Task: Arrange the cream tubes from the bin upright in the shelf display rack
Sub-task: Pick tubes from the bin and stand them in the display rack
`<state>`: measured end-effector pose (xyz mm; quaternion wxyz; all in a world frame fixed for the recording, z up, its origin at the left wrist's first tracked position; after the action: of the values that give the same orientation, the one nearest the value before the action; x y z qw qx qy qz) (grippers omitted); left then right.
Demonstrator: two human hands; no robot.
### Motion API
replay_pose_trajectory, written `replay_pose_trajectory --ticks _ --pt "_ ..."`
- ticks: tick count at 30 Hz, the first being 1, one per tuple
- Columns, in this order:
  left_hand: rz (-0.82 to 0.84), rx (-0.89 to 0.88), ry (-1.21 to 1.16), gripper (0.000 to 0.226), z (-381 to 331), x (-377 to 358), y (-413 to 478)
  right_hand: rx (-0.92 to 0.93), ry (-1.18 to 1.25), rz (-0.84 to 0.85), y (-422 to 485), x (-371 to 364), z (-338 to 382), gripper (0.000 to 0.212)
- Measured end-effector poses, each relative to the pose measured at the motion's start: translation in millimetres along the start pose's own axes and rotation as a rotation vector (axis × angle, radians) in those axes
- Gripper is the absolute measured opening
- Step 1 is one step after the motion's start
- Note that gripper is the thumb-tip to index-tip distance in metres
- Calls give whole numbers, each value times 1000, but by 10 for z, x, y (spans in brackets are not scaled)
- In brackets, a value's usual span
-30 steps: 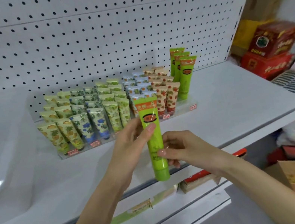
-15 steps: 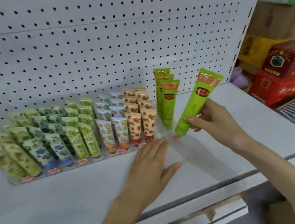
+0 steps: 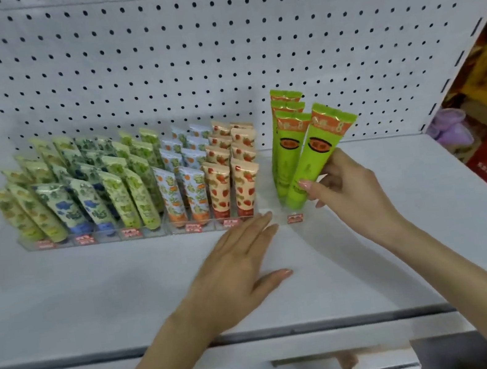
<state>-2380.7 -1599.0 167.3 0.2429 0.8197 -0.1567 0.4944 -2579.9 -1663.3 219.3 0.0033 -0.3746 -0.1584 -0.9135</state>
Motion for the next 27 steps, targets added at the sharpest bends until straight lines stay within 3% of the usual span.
replay_pose_trajectory --ticks 10,18,27 --pt "13 13 20 68 -16 3 -8 3 -116 48 -25 -117 -68 41" --pt "15 9 -11 69 12 -5 -7 22 -174 69 -11 -133 -7 25" --pt "18 3 -35 67 25 -4 -13 13 -236 82 -28 -102 39 28"
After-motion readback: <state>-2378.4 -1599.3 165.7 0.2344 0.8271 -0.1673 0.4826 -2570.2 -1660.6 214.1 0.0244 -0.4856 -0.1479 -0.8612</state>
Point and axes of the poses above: each hand's wrist, its own y-axis towards the middle knuckle, its own x-axis out of the back of the hand, z = x × y, the point moved 1 cm from there along y, towards the middle knuckle, and after that the axes turned 12 degrees about -y, right-handed, at the moved point
